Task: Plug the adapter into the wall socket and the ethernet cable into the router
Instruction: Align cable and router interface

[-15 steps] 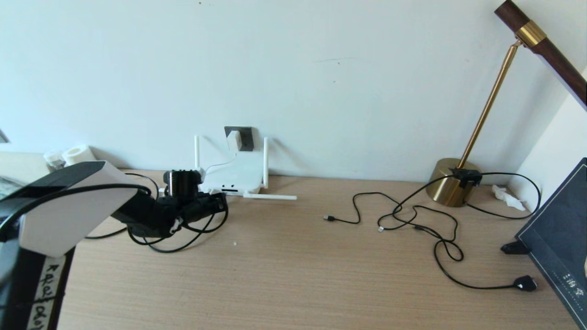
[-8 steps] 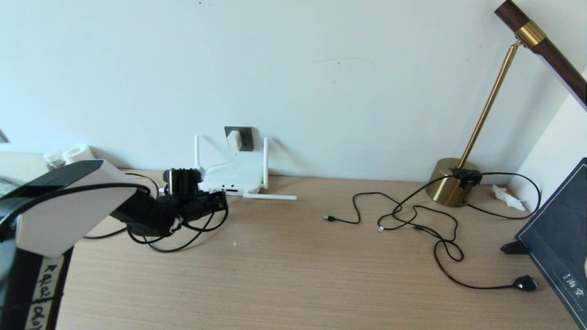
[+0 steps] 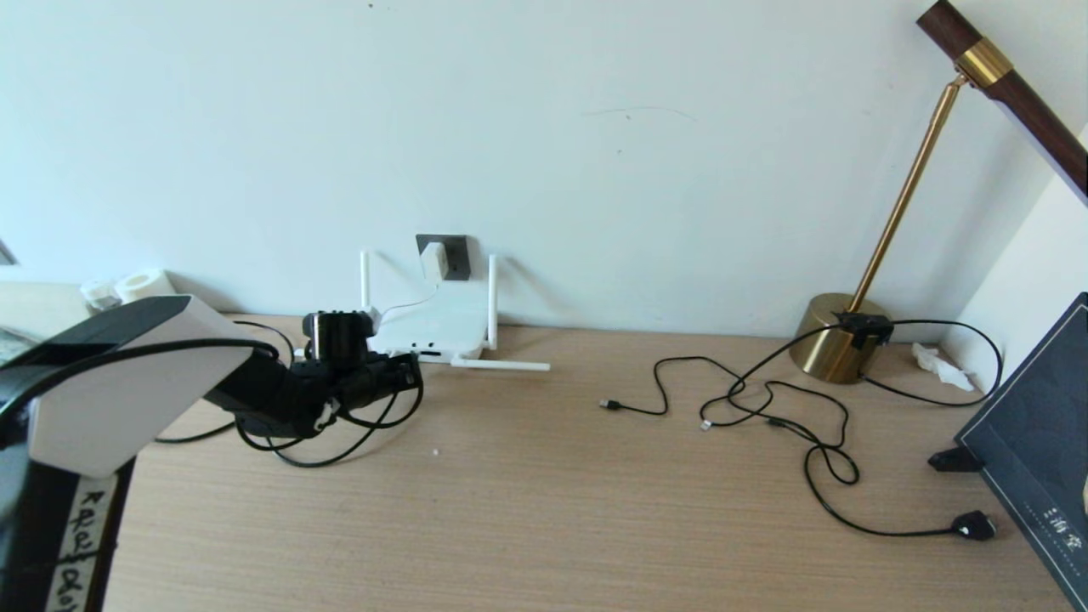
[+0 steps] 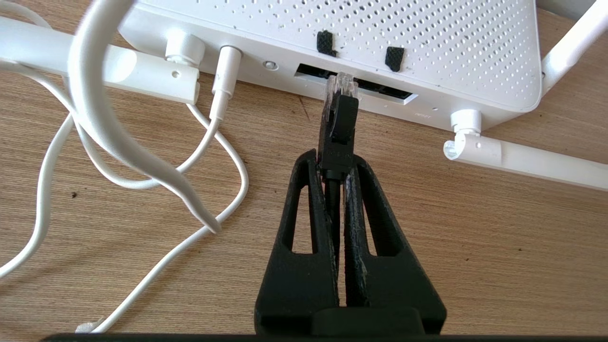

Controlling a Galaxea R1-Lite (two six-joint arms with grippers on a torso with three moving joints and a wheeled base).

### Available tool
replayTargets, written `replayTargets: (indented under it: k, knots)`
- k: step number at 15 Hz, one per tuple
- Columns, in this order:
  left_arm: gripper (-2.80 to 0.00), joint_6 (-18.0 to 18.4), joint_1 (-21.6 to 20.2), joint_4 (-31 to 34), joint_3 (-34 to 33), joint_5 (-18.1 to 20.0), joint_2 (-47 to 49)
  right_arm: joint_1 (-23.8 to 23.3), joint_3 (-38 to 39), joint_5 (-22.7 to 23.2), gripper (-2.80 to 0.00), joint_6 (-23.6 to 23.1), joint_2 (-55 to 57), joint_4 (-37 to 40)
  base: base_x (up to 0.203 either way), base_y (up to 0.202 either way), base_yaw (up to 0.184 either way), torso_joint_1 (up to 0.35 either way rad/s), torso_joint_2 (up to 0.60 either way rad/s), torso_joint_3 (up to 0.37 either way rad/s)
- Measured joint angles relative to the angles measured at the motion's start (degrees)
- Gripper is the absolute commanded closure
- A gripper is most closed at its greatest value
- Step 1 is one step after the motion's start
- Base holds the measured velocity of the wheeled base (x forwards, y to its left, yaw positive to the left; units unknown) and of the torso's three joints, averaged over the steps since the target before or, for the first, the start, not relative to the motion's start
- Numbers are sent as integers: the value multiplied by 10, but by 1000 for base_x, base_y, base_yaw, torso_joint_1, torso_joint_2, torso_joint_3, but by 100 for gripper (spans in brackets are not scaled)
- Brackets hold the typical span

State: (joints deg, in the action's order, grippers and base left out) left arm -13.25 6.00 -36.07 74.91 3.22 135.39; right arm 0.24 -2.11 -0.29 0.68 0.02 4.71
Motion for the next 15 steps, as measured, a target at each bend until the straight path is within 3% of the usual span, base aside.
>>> replayTargets:
  k: [15]
  knots:
    - [0, -1, -2, 3, 14, 0, 9, 0, 0, 0, -280, 0, 0, 0, 0, 0, 0, 0, 0, 0]
